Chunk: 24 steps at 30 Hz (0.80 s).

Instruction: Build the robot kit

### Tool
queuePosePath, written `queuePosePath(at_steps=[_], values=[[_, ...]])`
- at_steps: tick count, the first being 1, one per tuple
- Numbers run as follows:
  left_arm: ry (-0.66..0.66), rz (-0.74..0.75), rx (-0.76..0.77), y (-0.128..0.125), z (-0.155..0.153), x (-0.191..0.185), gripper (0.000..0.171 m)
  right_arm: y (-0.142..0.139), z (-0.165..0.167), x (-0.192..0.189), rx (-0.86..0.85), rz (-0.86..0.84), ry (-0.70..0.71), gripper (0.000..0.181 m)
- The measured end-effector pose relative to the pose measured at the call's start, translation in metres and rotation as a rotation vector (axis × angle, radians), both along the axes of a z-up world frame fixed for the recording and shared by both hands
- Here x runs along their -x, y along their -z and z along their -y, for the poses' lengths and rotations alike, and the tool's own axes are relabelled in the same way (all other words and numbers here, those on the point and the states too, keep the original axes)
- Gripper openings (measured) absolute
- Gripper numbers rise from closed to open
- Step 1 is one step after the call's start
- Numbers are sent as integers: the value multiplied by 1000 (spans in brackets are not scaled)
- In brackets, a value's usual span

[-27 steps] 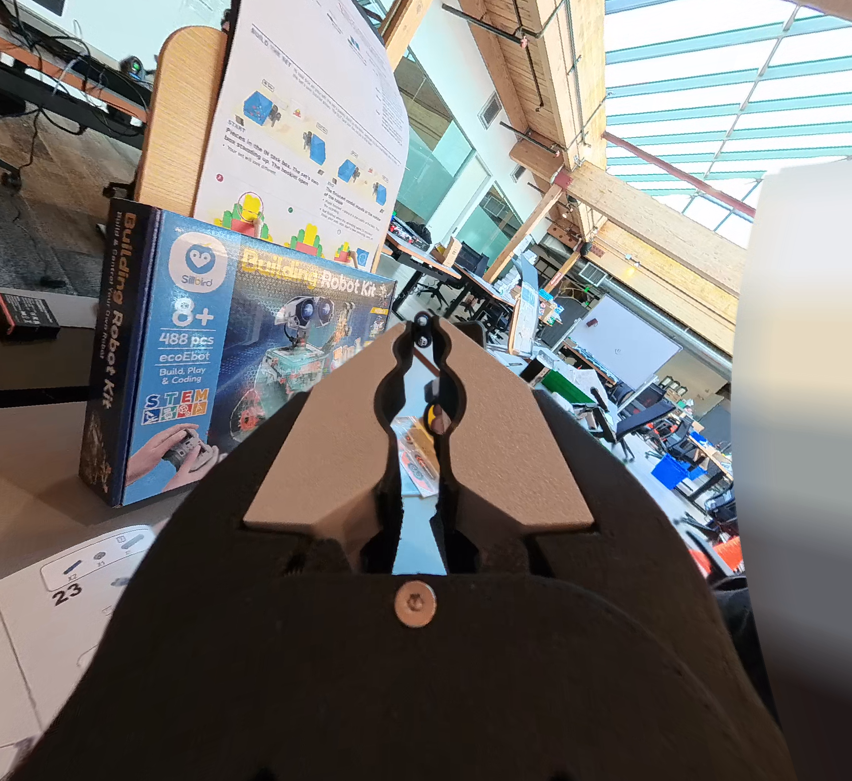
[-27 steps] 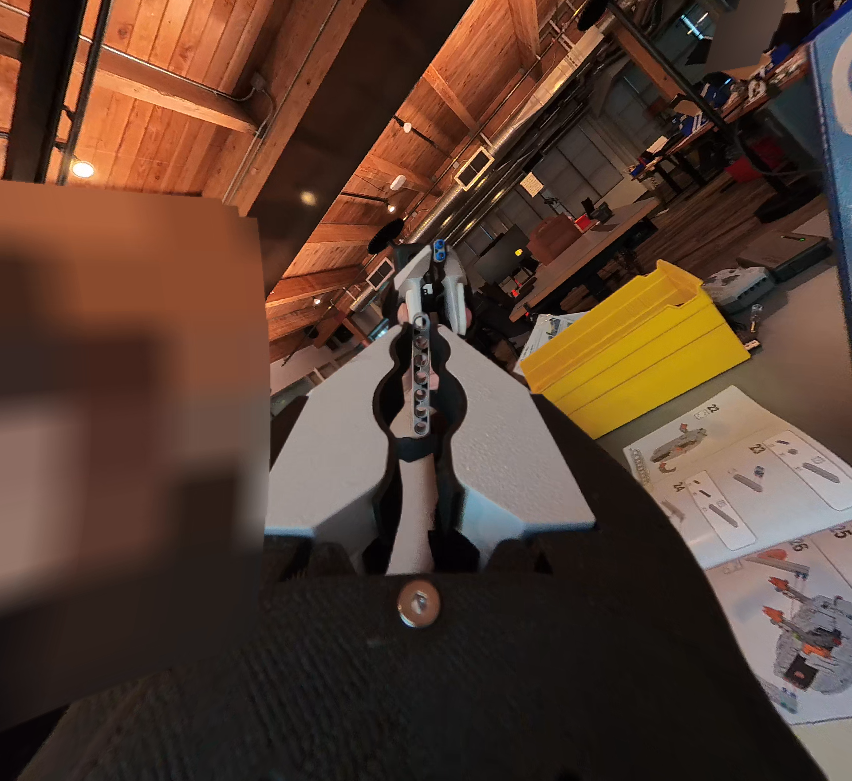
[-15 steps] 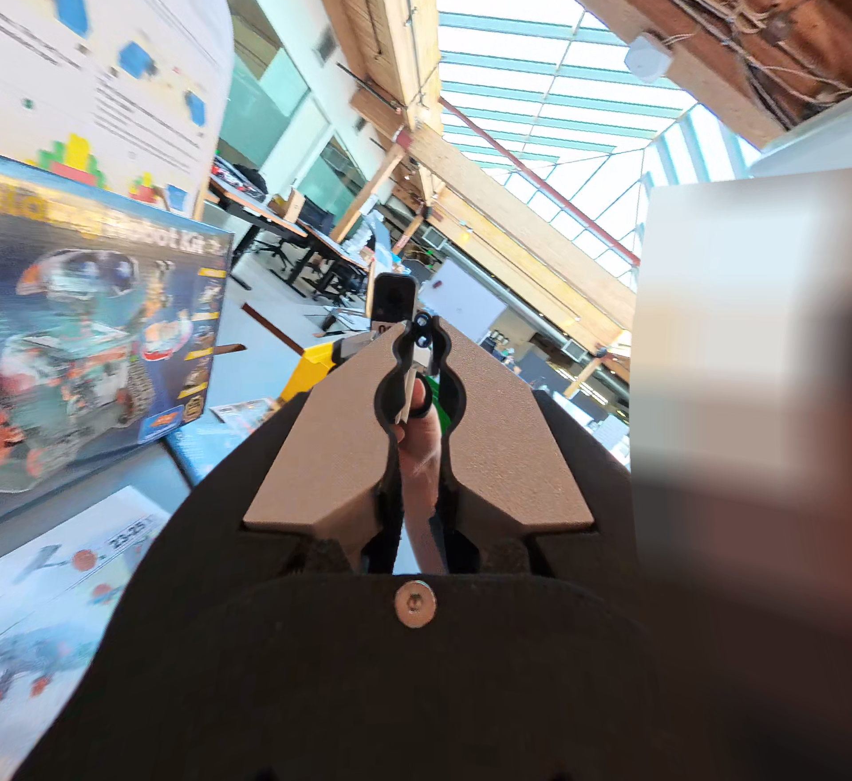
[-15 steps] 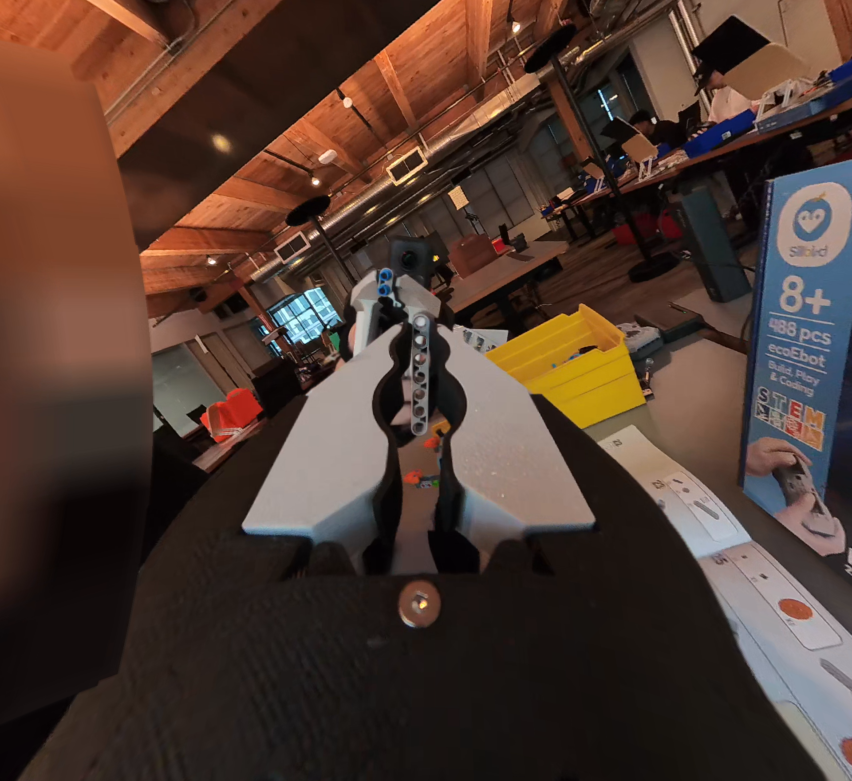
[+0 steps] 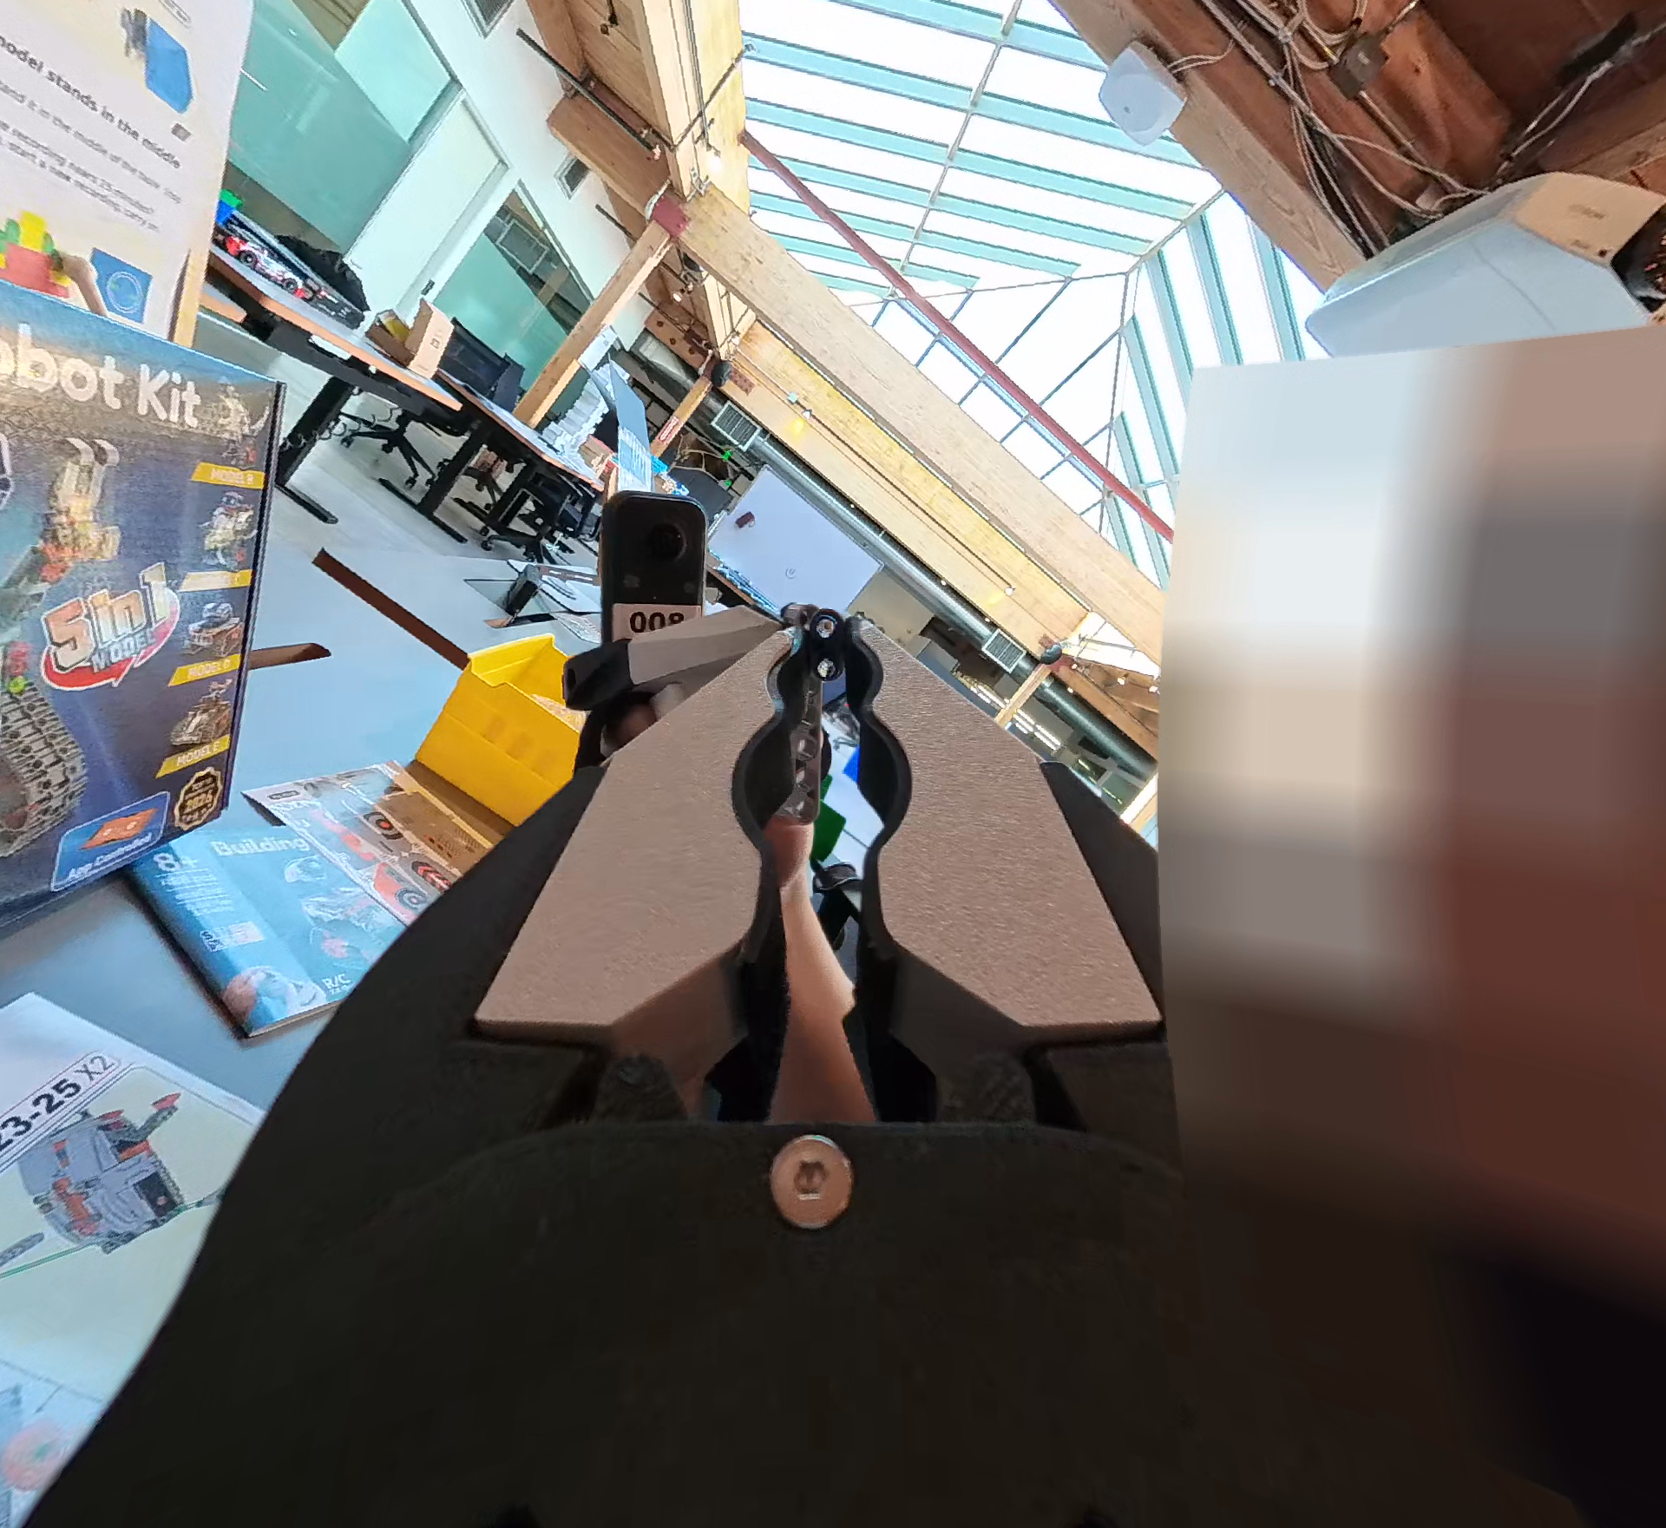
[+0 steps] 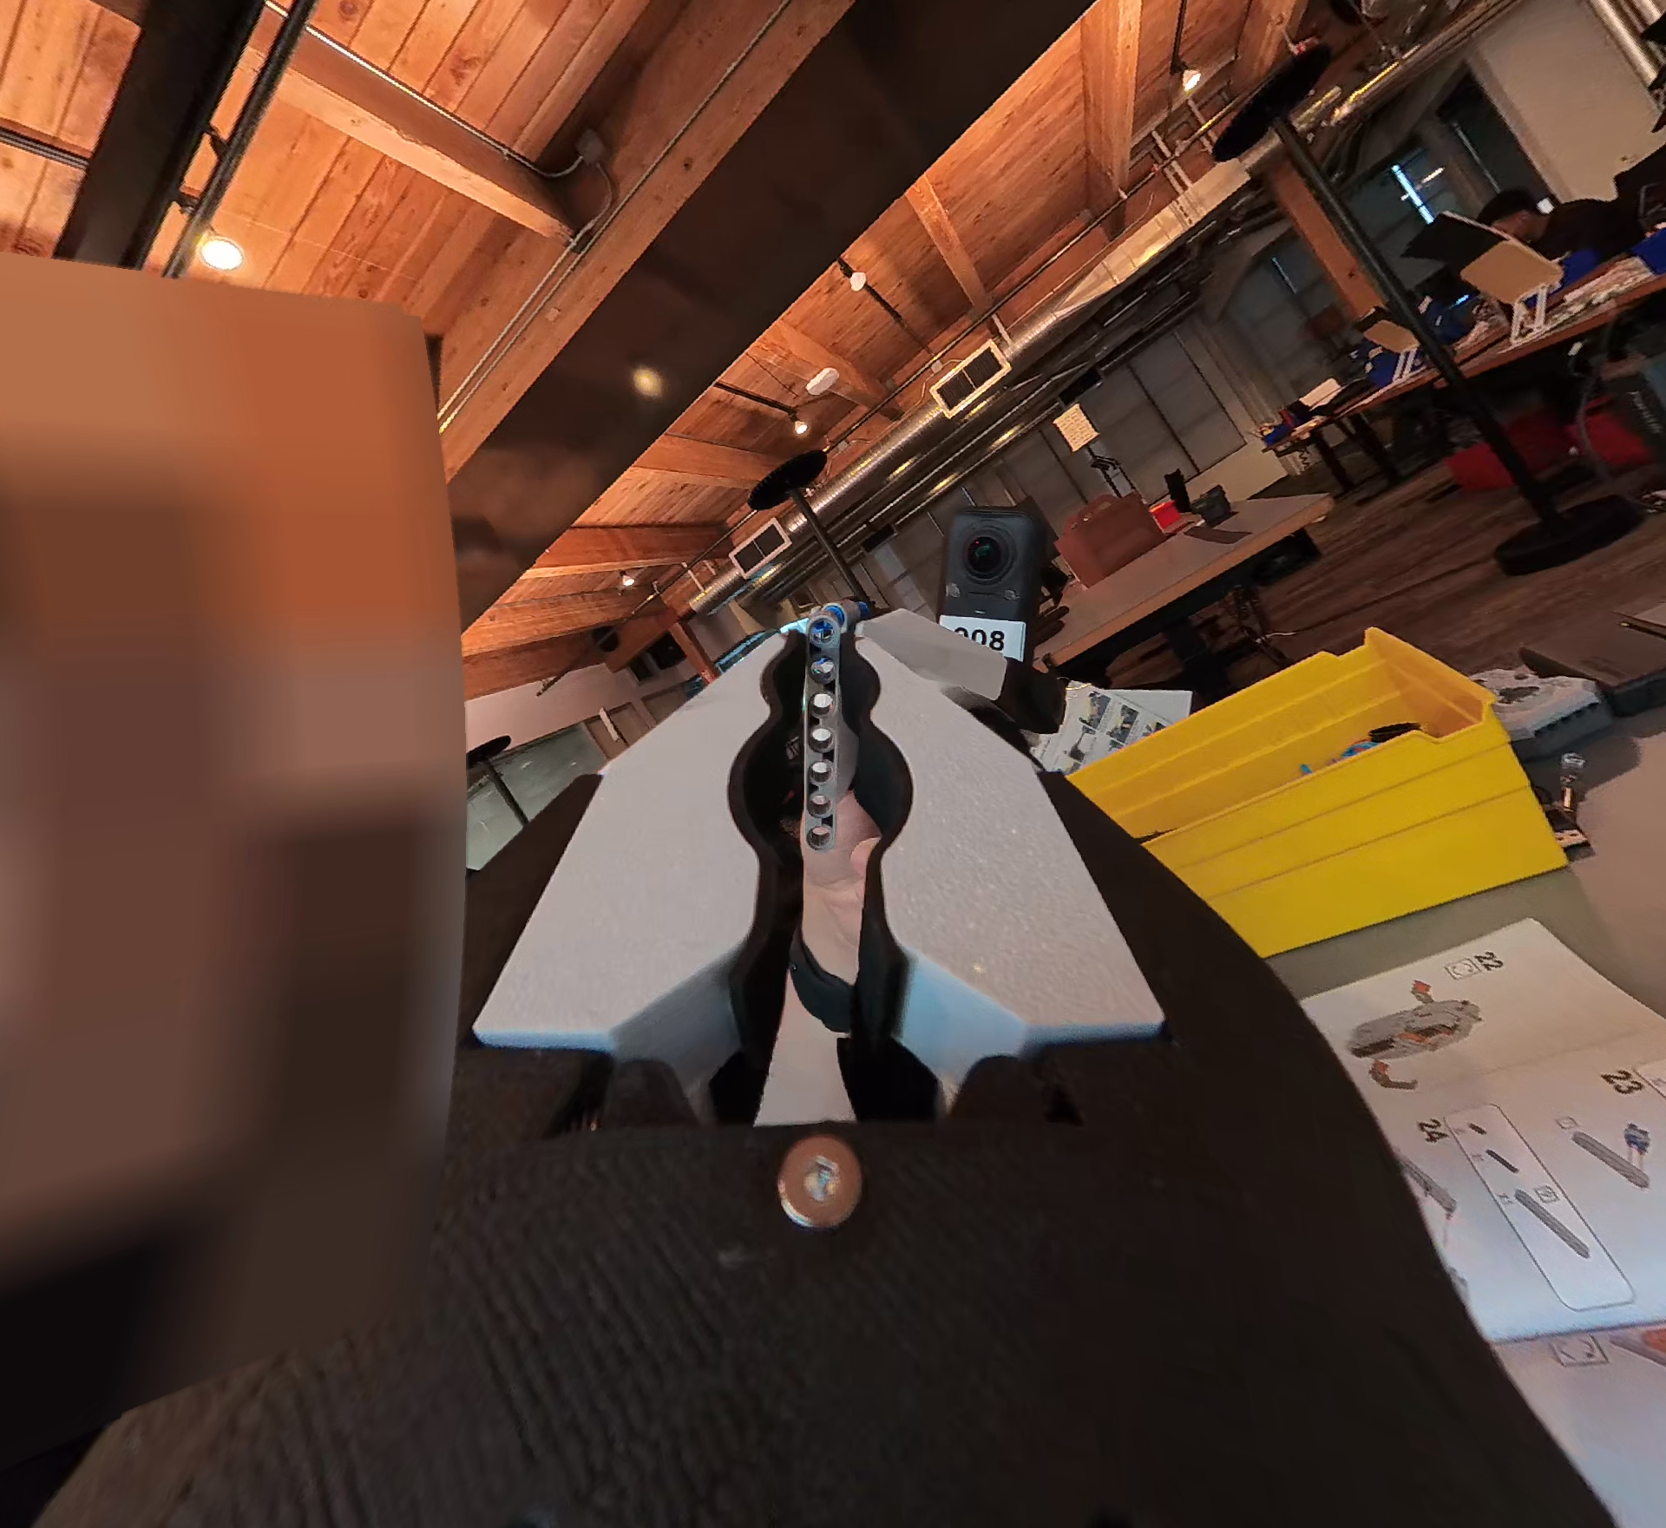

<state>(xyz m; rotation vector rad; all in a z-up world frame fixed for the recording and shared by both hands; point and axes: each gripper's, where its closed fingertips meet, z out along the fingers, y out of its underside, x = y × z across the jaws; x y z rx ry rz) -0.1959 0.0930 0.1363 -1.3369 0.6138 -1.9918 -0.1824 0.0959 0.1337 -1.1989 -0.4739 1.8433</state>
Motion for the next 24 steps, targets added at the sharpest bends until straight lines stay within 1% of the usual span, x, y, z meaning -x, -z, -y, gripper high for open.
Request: queuePosePath(at_steps=[14, 17, 24], values=[[-7, -26, -37, 0, 5, -6, 5, -2, 5, 3, 42, -64, -98, 5], [-67, -70, -81, 3, 1, -6, 5, 1, 1, 3, 48, -58, -72, 5], [-250, -173, -254, 1, -2, -8, 5, 0, -3, 1, -25, 1, 59, 4]])
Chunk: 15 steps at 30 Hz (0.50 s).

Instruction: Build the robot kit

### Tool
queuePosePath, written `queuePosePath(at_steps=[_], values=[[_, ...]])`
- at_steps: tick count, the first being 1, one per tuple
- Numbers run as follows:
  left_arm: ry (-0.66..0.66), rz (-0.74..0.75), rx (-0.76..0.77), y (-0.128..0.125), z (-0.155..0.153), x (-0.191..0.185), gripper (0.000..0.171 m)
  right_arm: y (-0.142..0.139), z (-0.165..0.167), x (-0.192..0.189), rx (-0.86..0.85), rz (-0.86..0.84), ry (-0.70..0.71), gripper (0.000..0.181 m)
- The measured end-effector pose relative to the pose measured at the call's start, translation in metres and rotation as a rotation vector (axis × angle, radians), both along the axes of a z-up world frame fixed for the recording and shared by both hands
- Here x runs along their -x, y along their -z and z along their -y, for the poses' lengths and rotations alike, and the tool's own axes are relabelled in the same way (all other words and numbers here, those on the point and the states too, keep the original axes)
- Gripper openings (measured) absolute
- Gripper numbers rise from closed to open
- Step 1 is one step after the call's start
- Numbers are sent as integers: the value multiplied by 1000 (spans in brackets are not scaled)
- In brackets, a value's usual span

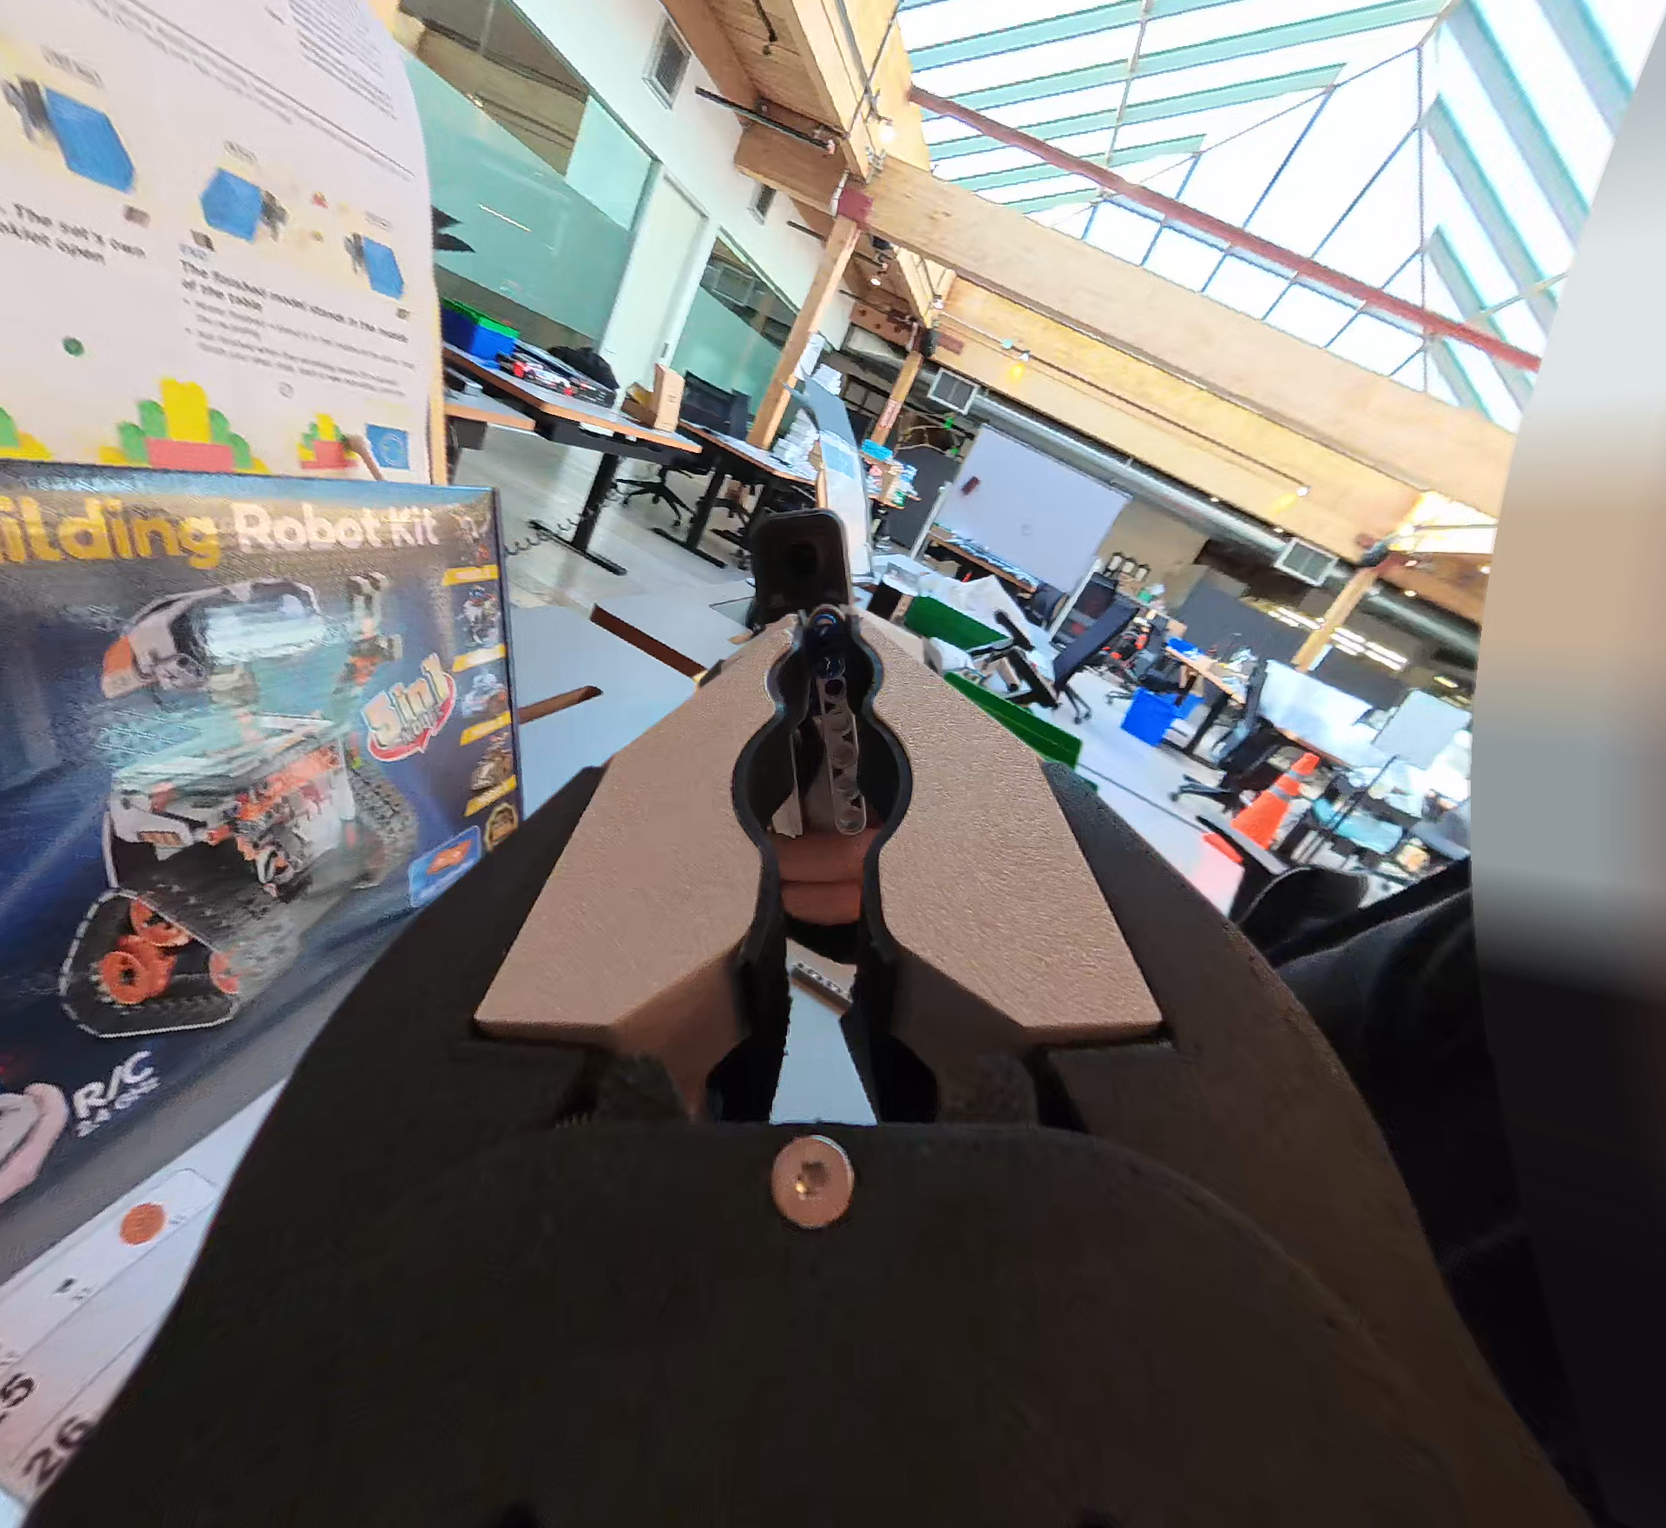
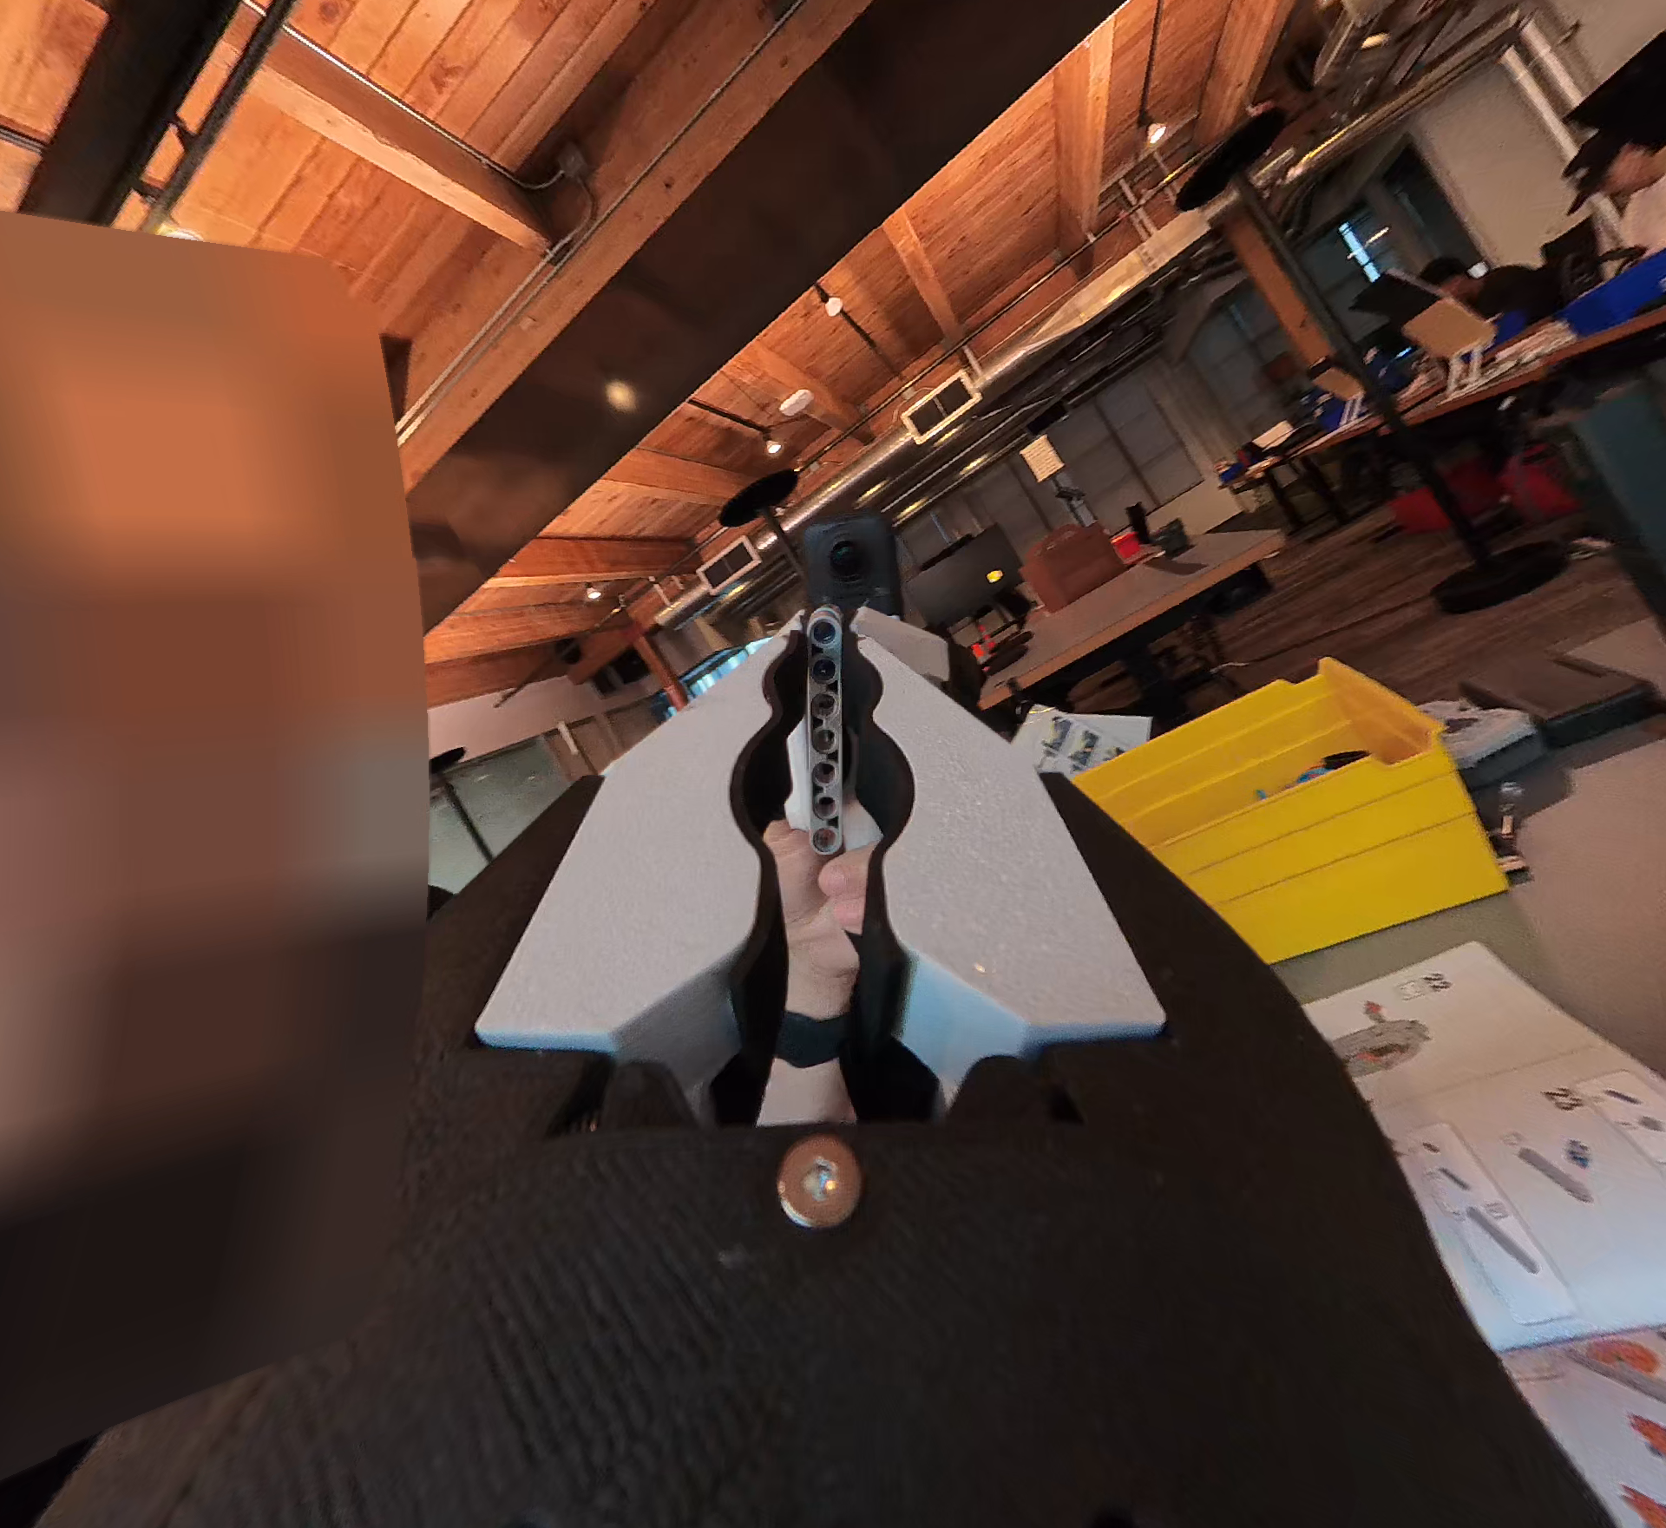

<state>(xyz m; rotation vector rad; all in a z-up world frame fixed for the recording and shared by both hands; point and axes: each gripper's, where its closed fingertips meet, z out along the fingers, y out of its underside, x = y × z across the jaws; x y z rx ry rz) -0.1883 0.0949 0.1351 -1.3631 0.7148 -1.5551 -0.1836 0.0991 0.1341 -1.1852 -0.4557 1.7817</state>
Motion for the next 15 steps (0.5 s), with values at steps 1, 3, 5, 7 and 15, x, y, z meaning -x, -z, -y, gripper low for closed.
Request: queuePosePath(at_steps=[1, 3, 5, 7, 15], values=[[-15, -3, -12, 0, 0, 0, 5, -1, 0, 0, -12, 8, 21, 4], [-32, 8, -19, -2, -1, -1, 5, -2, -1, -1, -33, 13, 62, 4], [-54, 21, -22, -3, -3, -2, 5, -4, -3, -2, -44, 7, 98, 4], [-95, 16, -46, -3, -5, -3, 6, -4, -5, -3, -53, 4, 129, 4], [-146, -18, -84, -3, -6, -3, 5, -4, -6, -3, -114, 51, 215, 4]])
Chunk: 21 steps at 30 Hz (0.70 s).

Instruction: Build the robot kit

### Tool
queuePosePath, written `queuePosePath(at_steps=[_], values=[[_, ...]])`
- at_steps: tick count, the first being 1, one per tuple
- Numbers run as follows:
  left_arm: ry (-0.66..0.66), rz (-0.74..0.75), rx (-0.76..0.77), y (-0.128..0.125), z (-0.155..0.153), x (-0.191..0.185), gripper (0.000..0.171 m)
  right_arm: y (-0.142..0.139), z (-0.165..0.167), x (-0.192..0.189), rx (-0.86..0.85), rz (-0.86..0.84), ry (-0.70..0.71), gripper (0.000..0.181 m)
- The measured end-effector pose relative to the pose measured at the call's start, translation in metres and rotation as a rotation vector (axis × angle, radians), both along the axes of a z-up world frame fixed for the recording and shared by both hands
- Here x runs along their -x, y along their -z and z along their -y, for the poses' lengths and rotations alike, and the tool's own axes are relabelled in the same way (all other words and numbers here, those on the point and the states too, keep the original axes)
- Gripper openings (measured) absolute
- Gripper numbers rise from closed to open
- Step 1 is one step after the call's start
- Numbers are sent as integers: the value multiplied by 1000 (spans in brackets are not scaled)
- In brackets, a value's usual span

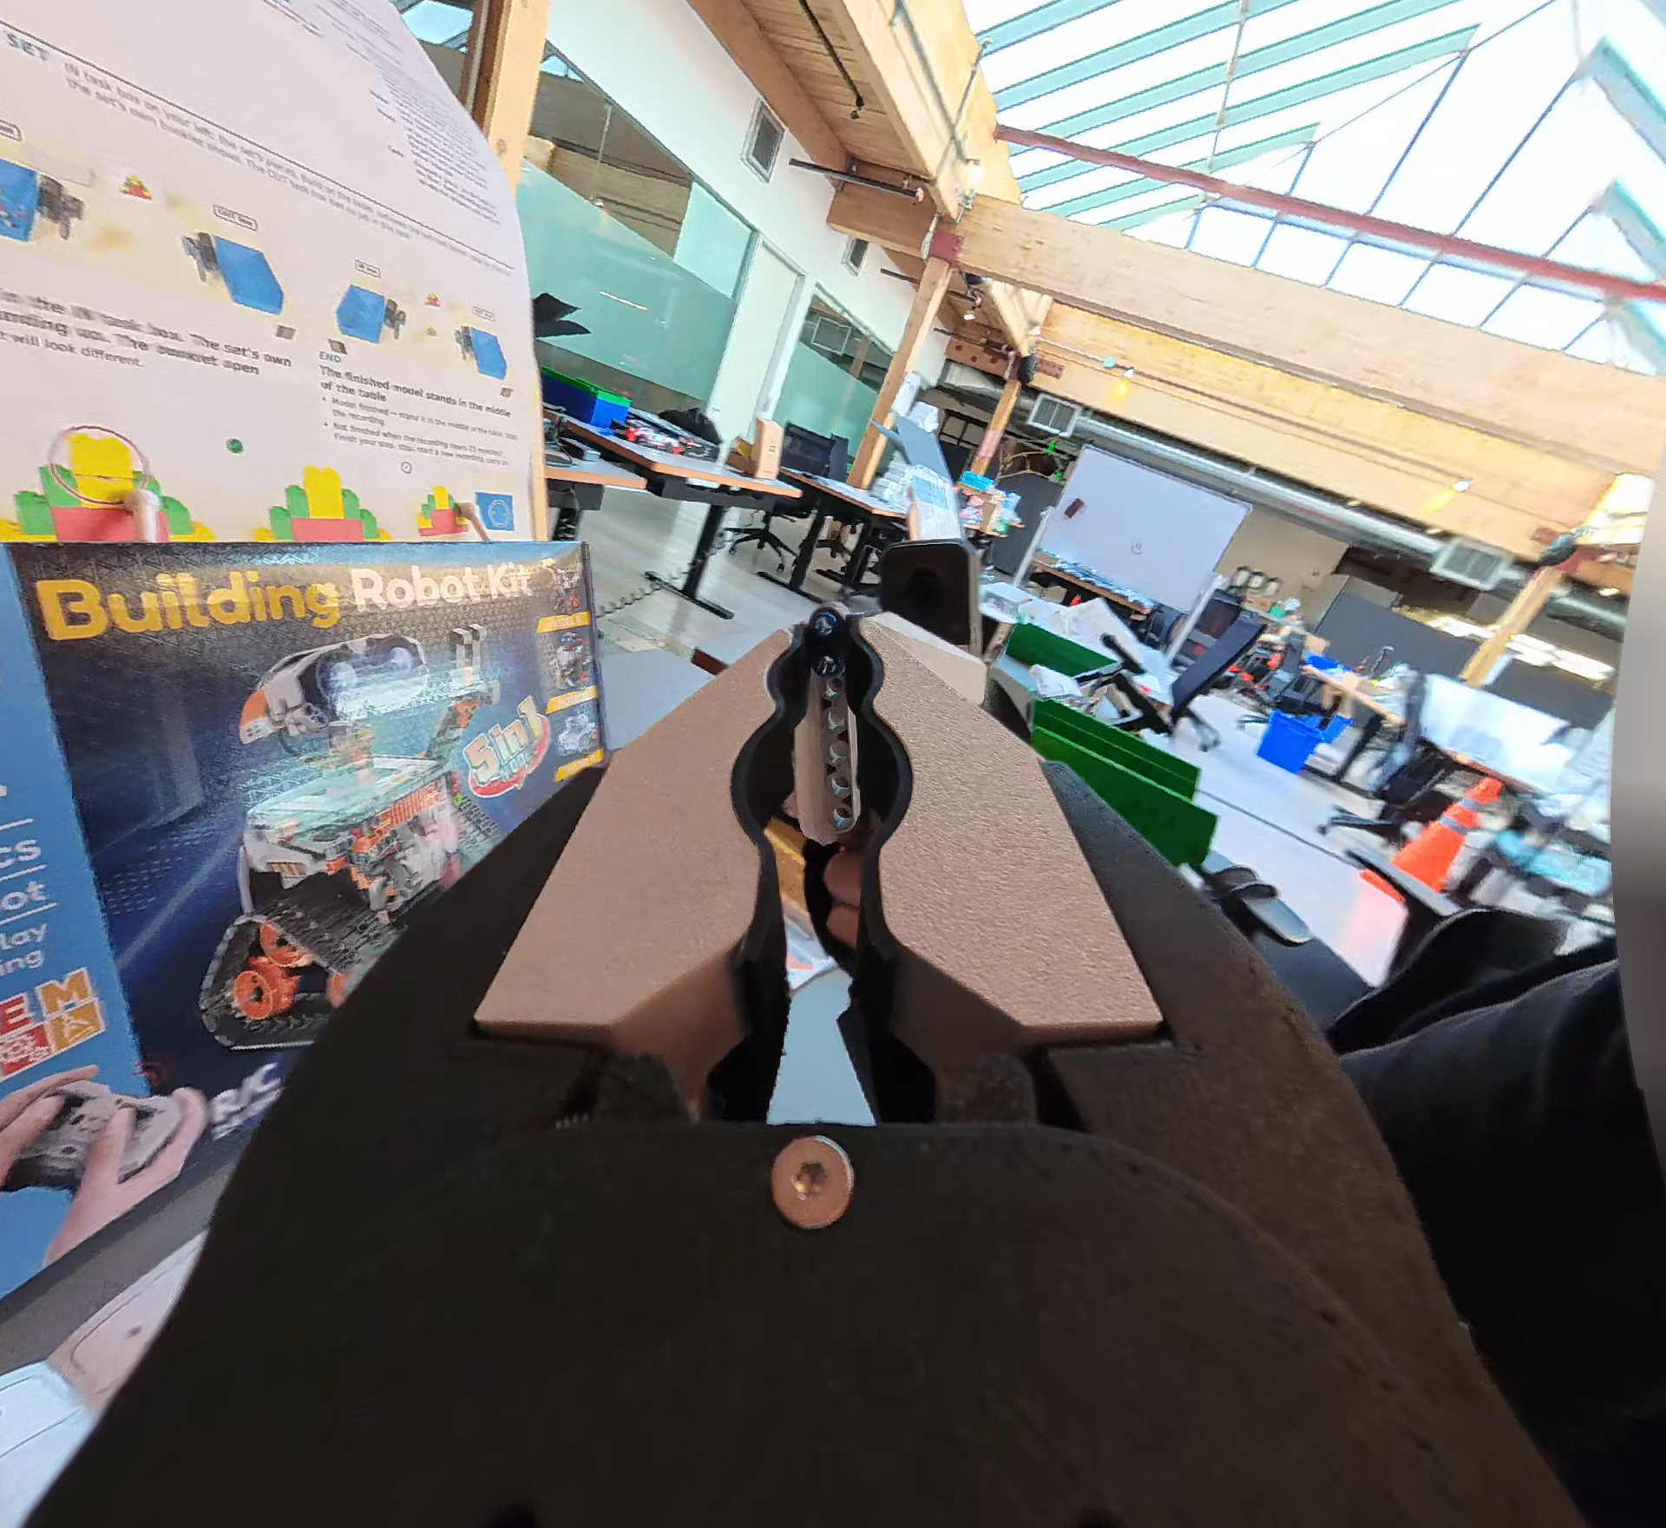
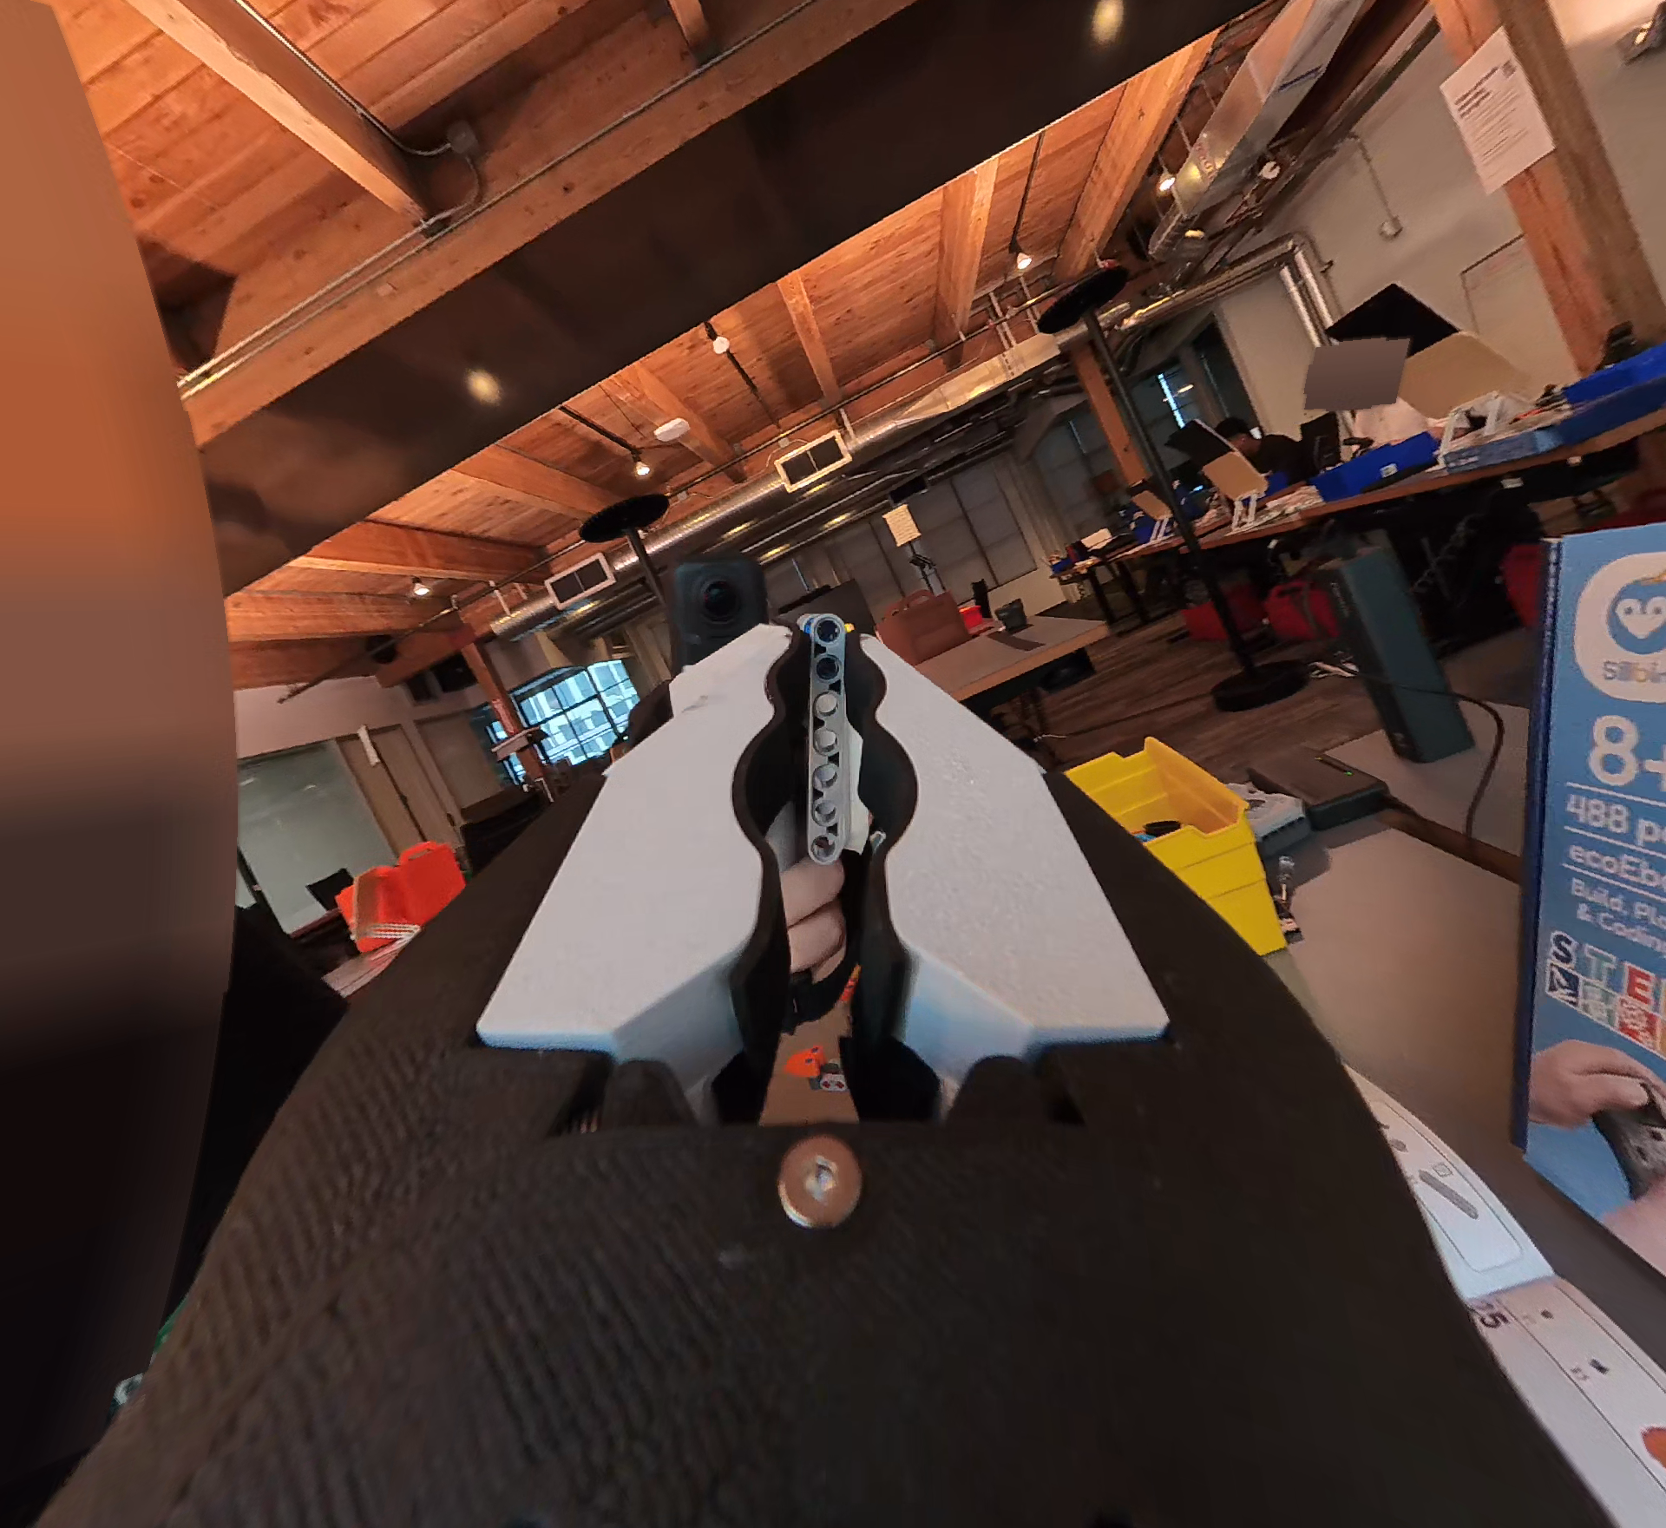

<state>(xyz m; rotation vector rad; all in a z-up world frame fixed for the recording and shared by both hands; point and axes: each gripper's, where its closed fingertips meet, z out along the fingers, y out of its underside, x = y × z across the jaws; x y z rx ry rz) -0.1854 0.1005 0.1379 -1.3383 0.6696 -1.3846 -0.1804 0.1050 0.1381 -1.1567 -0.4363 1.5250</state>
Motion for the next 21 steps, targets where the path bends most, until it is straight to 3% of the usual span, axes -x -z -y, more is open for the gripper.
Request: queuePosePath(at_steps=[7, 21], values=[[240, 130, 121, -8, 15, 2, 5, -8, 18, 3, 18, -69, -200, 5], [64, -35, -21, 1, 8, 2, 6, 1, 8, 5, 4, 42, -61, 5]])
